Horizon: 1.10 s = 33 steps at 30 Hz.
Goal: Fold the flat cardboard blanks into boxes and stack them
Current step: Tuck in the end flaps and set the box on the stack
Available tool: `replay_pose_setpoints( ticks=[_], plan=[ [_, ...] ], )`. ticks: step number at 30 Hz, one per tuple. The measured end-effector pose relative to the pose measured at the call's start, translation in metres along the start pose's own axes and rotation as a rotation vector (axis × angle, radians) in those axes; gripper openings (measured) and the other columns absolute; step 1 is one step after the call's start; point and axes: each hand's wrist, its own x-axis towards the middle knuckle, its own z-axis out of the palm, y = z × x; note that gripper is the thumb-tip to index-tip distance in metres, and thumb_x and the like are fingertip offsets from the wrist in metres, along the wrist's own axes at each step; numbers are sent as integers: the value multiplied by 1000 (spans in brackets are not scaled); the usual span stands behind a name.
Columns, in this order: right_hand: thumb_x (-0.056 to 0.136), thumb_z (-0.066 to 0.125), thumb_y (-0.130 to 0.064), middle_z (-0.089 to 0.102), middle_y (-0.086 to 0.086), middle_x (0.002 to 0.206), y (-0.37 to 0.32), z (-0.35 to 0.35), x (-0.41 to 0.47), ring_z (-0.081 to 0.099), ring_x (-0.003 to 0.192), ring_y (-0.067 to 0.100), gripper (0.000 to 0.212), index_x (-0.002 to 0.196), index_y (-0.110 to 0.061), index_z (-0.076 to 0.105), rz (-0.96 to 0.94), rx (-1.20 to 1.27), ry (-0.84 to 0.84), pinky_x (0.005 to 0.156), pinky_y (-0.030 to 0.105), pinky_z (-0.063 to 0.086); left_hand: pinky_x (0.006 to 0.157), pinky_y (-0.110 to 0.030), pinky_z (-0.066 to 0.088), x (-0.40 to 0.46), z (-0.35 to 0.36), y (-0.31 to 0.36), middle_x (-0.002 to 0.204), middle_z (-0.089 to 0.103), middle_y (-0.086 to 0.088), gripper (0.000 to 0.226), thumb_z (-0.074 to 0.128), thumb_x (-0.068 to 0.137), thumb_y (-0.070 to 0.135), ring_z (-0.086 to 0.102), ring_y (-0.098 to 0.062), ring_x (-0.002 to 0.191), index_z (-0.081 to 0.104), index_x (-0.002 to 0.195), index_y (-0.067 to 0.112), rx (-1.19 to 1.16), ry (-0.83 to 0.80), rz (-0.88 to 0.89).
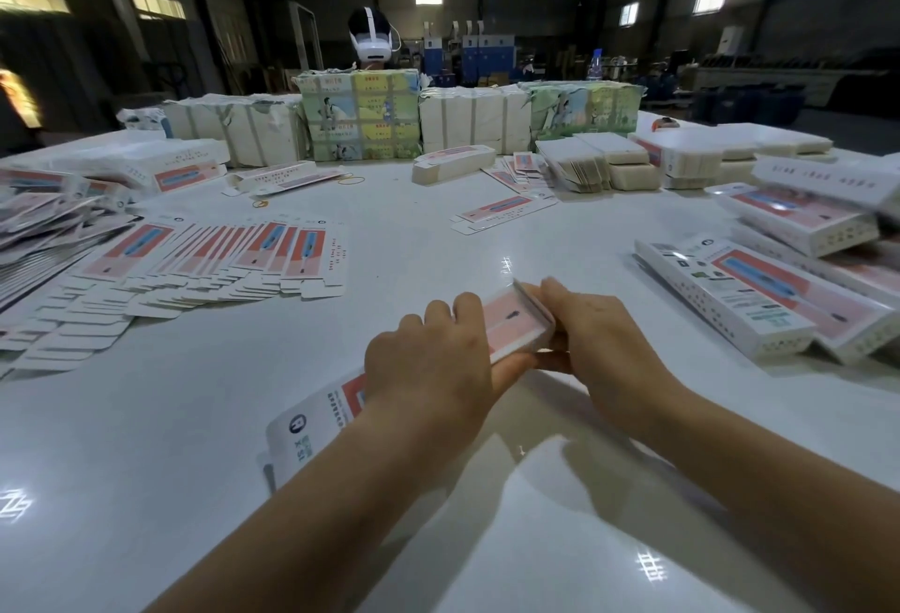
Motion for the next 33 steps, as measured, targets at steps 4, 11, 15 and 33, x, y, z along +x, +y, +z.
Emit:
replay_pose_setpoints(
  ticks=[4, 11, 15, 33],
  plan=[
    [95, 52, -16, 74, 15, 87, -2, -8, 5, 72, 77, 23, 31, 79, -6, 76, 125, 169, -87, 59, 25, 55, 54, -28, 28, 0, 1, -2, 87, 35, 6, 60, 17, 81, 76, 39, -16, 72, 31, 108, 25, -6, -8, 11],
    [92, 50, -4, 73, 18, 83, -7, -12, 7, 72, 72, 24, 36, 71, -10, 78, 120, 280, -103, 57, 27, 56, 56, -26, 31, -2, -1, -6, 99, 52, 7, 74, -7, 67, 76, 38, -12, 73, 28, 110, 27, -4, 73, 18],
    [93, 47, 2, 73, 17, 84, -7, -15, 7, 72, 73, 24, 40, 72, -10, 78, 111, 313, -101, 58, 26, 56, 55, -26, 31, 0, -4, -4, 97, 55, 6, 86, -15, 64, 74, 36, -13, 71, 37, 112, 25, 2, 124, 14],
    [92, 36, 2, 74, -8, 76, -6, -5, -3, 71, 76, 8, 65, 60, -39, 75, -26, 50, -71, 61, 17, 54, 57, -26, 42, -8, -9, 5, 95, 59, -1, 73, 26, 82, 73, 54, -17, 73, 41, 127, 18, 99, 153, 42]
  ],
)
